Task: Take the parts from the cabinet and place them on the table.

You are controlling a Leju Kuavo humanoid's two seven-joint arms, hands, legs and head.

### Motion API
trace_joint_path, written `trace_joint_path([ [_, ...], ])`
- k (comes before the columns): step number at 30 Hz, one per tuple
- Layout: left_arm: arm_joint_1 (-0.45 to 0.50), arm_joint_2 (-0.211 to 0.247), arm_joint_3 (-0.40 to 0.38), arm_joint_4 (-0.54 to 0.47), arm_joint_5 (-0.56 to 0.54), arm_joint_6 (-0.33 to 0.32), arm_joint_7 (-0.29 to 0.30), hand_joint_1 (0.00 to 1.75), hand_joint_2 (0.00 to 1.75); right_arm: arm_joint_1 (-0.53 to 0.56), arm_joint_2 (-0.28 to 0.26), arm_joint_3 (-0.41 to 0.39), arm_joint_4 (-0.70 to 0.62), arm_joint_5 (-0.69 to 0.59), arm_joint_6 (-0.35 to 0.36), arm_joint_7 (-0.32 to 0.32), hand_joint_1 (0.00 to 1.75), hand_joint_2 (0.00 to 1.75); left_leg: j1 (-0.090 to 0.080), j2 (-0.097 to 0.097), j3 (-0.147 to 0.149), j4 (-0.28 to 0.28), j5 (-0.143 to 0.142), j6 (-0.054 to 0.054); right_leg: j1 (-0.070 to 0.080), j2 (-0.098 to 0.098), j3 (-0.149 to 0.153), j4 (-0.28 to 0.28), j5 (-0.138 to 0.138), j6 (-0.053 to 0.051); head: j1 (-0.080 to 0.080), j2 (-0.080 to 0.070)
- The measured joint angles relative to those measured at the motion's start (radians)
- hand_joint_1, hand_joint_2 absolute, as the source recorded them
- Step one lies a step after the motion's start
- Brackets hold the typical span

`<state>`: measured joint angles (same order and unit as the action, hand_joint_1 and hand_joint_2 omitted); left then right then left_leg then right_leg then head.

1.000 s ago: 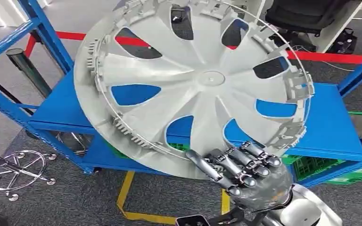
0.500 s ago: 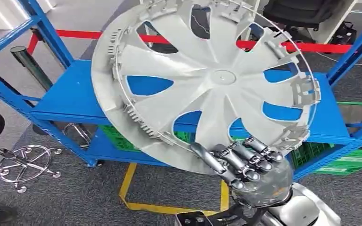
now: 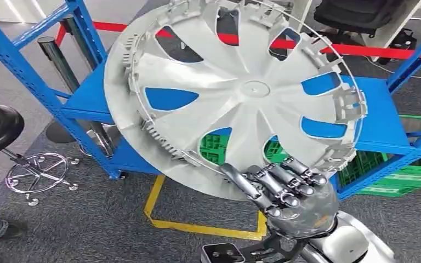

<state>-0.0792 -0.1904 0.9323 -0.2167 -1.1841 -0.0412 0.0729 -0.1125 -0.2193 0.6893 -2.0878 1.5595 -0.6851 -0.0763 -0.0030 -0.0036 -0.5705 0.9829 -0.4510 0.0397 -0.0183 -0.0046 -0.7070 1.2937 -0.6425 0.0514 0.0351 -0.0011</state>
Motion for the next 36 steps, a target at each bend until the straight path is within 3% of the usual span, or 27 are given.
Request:
trace_joint_path([
  [1, 0.0, 0.0, 0.0, 0.0, -0.001, -0.002, 0.005, 0.0, 0.0, 0.0, 0.0, 0.001, 0.002, 0.0, 0.0, 0.0, 1.75, 1.75, -0.002, 0.0, -0.015, 0.002, 0.011, 0.0, 0.0, 0.0, 0.009, 0.027, 0.016, -0.001, -0.001, 0.0],
  [2, 0.0, 0.001, 0.0, 0.0, -0.004, -0.005, 0.006, 0.0, 0.0, 0.0, 0.0, 0.002, 0.003, 0.0, 0.0, -0.001, 1.75, 1.75, -0.003, 0.0, -0.029, 0.005, 0.02, -0.001, 0.0, 0.0, 0.034, 0.014, 0.051, -0.003, -0.001, 0.0],
  [4, -0.001, 0.001, 0.0, 0.0, -0.012, -0.012, 0.008, 0.0, 0.0, 0.0, 0.0, 0.002, 0.005, 0.0, 0.0, -0.005, 1.75, 1.75, -0.005, -0.001, -0.057, 0.012, 0.038, -0.005, 0.0, 0.0, 0.139, -0.115, 0.122, -0.009, 0.0, 0.0],
  [5, -0.001, 0.0, 0.0, 0.0, -0.014, -0.014, 0.008, 0.0, 0.0, 0.0, 0.0, 0.002, 0.005, 0.0, 0.0, -0.009, 1.75, 1.75, -0.005, -0.002, -0.063, 0.016, 0.046, -0.01, 0.001, 0.001, 0.21, -0.213, 0.113, -0.015, 0.0, 0.0],
  [6, -0.001, 0.0, 0.0, 0.0, -0.019, -0.015, 0.008, 0.0, 0.0, -0.001, 0.0, 0.001, 0.004, 0.0, 0.0, -0.014, 1.75, 1.75, -0.011, -0.002, -0.072, 0.022, 0.051, -0.015, 0.007, 0.001, 0.274, -0.303, 0.08, -0.016, 0.0, 0.0],
  [7, -0.001, -0.001, 0.0, 0.0, -0.021, -0.015, 0.008, 0.0, 0.0, 0.002, 0.0, 0.0, 0.004, 0.0, 0.0, -0.018, 1.75, 1.75, -0.01, -0.002, -0.075, 0.023, 0.062, -0.02, 0.007, 0.002, 0.287, -0.338, 0.063, -0.02, -0.003, 0.0],
  [9, -0.002, -0.001, 0.0, 0.0, -0.029, -0.017, 0.008, 0.0, 0.0, 0.01, 0.0, -0.005, 0.005, 0.0, 0.0, -0.028, 1.75, 1.75, -0.004, -0.001, -0.078, 0.017, 0.081, -0.03, 0.013, 0.004, 0.262, -0.326, 0.073, -0.026, -0.001, 0.0],
  [10, 0.0, 0.0, 0.0, 0.0, -0.03, -0.018, 0.008, 0.0, 0.0, 0.013, 0.0, -0.008, 0.005, 0.0, 0.0, -0.032, 1.75, 1.75, -0.007, -0.002, -0.084, 0.018, 0.087, -0.038, 0.008, 0.001, 0.253, -0.33, 0.086, -0.038, -0.002, 0.0],
  [11, 0.0, -0.001, 0.0, 0.0, -0.031, -0.018, 0.008, 0.0, 0.0, 0.012, 0.0, -0.009, 0.005, 0.0, 0.0, -0.034, 1.75, 1.75, -0.002, -0.002, -0.088, 0.025, 0.065, -0.043, 0.005, -0.004, 0.244, -0.331, 0.095, -0.045, 0.0, 0.0],
  [12, 0.0, -0.001, 0.0, 0.0, -0.033, -0.018, 0.007, 0.0, 0.0, 0.015, 0.0, -0.011, 0.005, 0.0, 0.0, -0.035, 1.75, 1.75, -0.001, -0.001, -0.101, 0.064, -0.003, -0.049, 0.005, -0.004, 0.23, -0.33, 0.107, -0.058, -0.004, 0.0],
  [13, 0.001, -0.001, -0.001, 0.0, -0.038, -0.018, 0.008, 0.0, 0.0, 0.016, 0.0, -0.015, 0.005, 0.0, 0.0, -0.041, 1.75, 1.75, 0.002, -0.001, -0.115, 0.135, -0.074, -0.055, 0.006, -0.005, 0.228, -0.33, 0.118, -0.061, -0.007, 0.0],
  [15, -0.001, -0.001, -0.002, 0.0, -0.045, -0.018, 0.007, 0.0, 0.0, 0.021, 0.0, -0.021, 0.005, 0.0, 0.0, -0.049, 1.75, 1.75, 0.006, -0.001, -0.135, 0.279, -0.162, -0.063, 0.008, -0.007, 0.199, -0.325, 0.139, -0.062, -0.006, 0.0],
  [16, -0.003, -0.001, -0.003, 0.0, -0.049, -0.018, 0.007, 0.0, 0.0, 0.025, 0.0, -0.026, 0.005, 0.0, 0.0, -0.054, 1.75, 1.75, 0.008, -0.001, -0.133, 0.32, -0.158, -0.065, 0.008, -0.007, 0.182, -0.319, 0.148, -0.062, -0.006, 0.0],
  [17, -0.004, -0.001, -0.007, 0.0, -0.051, -0.019, 0.006, 0.0, 0.0, 0.031, 0.0, -0.031, 0.005, 0.0, 0.0, -0.062, 1.75, 1.75, 0.01, -0.001, -0.117, 0.324, -0.128, -0.067, 0.008, -0.009, 0.164, -0.311, 0.154, -0.061, -0.007, 0.0],
  [19, -0.007, -0.002, -0.012, 0.0, -0.055, -0.019, 0.003, 0.0, 0.0, 0.05, 0.0, -0.044, 0.003, 0.0, 0.0, -0.08, 1.75, 1.75, 0.012, -0.001, -0.034, 0.225, -0.048, -0.064, 0.008, -0.01, 0.128, -0.29, 0.163, -0.056, -0.006, 0.0],
  [20, -0.01, -0.002, -0.016, 0.0, -0.059, -0.021, 0.002, 0.0, 0.0, 0.06, 0.001, -0.051, -0.001, 0.0, 0.0, -0.088, 1.75, 1.75, 0.012, -0.001, 0.025, 0.141, -0.036, -0.057, 0.008, -0.01, 0.117, -0.28, 0.166, -0.053, -0.007, 0.0],
  [21, -0.014, -0.003, -0.02, 0.0, -0.063, -0.022, 0.001, 0.0, 0.0, 0.069, 0.003, -0.058, -0.006, 0.0, 0.0, -0.094, 1.75, 1.75, 0.008, -0.002, 0.066, 0.073, -0.069, -0.05, 0.011, -0.011, 0.108, -0.275, 0.17, -0.048, -0.007, 0.0],
  [22, -0.015, -0.005, -0.023, 0.0, -0.064, -0.022, -0.002, 0.0, 0.0, 0.075, 0.005, -0.063, -0.009, 0.0, 0.0, -0.098, 1.75, 1.75, 0.006, -0.002, 0.087, 0.028, -0.08, -0.044, 0.012, -0.013, 0.104, -0.271, 0.178, -0.041, -0.004, 0.0],
  [25, -0.02, -0.008, -0.026, 0.0, -0.068, -0.023, -0.005, 0.0, 0.0, 0.086, 0.009, -0.075, -0.014, 0.0, -0.001, -0.109, 1.75, 1.75, -0.001, -0.002, 0.071, 0.016, -0.069, -0.03, 0.008, -0.014, 0.089, -0.278, 0.208, -0.021, -0.007, 0.0],
  [26, -0.021, -0.011, -0.029, 0.0, -0.071, -0.023, -0.005, 0.0, 0.0, 0.093, 0.009, -0.08, -0.016, 0.0, -0.001, -0.111, 1.75, 1.75, 0.009, 0.002, 0.068, -0.002, -0.06, -0.021, 0.005, -0.009, 0.079, -0.269, 0.19, -0.016, -0.005, 0.0],
  [27, -0.021, -0.014, -0.032, 0.0, -0.072, -0.023, -0.006, 0.0, 0.0, 0.1, 0.01, -0.085, -0.018, 0.0, -0.002, -0.114, 1.75, 1.75, 0.008, 0.003, 0.057, -0.002, -0.049, -0.013, 0.005, -0.004, 0.063, -0.247, 0.147, -0.012, -0.003, 0.0],
  [28, -0.022, -0.015, -0.034, 0.0, -0.073, -0.024, -0.008, 0.0, 0.0, 0.101, 0.012, -0.085, -0.019, 0.0, -0.002, -0.114, 1.75, 1.75, 0.008, 0.004, 0.045, -0.001, -0.04, -0.006, 0.006, -0.001, 0.049, -0.192, 0.09, -0.01, -0.001, 0.0],
  [30, -0.022, -0.02, -0.038, 0.0, -0.076, -0.025, -0.011, 0.0, 0.0, 0.106, 0.012, -0.085, -0.02, 0.0, -0.002, -0.115, 1.75, 1.75, 0.006, 0.004, 0.016, 0.003, -0.02, -0.005, 0.006, 0.0, 0.015, -0.038, -0.002, -0.004, -0.001, 0.0],
  [31, -0.023, -0.021, -0.041, 0.0, -0.08, -0.025, -0.011, 0.0, 0.0, 0.112, 0.014, -0.086, -0.02, 0.0, -0.002, -0.115, 1.75, 1.75, 0.005, 0.004, 0.001, 0.006, -0.01, -0.005, 0.006, 0.001, 0.009, 0.015, -0.01, -0.002, 0.0, 0.0],
  [33, -0.023, -0.021, -0.046, 0.0, -0.084, -0.026, -0.013, 0.0, 0.0, 0.116, 0.014, -0.086, -0.02, 0.0, -0.002, -0.115, 1.75, 1.75, 0.006, 0.005, -0.027, 0.011, 0.008, -0.008, 0.005, 0.0, 0.052, -0.003, 0.055, 0.001, 0.0, 0.0],
  [35, -0.023, -0.024, -0.051, 0.0, -0.084, -0.026, -0.013, 0.0, 0.0, 0.116, 0.017, -0.086, -0.02, 0.0, -0.002, -0.115, 1.75, 1.75, 0.008, 0.005, -0.05, 0.019, 0.024, -0.017, 0.002, 0.0, 0.161, -0.153, 0.119, 0.002, 0.0, 0.0],
  [36, -0.024, -0.023, -0.051, 0.0, -0.084, -0.026, -0.013, 0.0, 0.0, 0.115, 0.018, -0.086, -0.02, 0.0, -0.002, -0.115, 1.75, 1.75, 0.005, 0.004, -0.061, 0.026, 0.031, -0.023, -0.001, 0.002, 0.219, -0.251, 0.091, 0.004, 0.001, 0.0],
])
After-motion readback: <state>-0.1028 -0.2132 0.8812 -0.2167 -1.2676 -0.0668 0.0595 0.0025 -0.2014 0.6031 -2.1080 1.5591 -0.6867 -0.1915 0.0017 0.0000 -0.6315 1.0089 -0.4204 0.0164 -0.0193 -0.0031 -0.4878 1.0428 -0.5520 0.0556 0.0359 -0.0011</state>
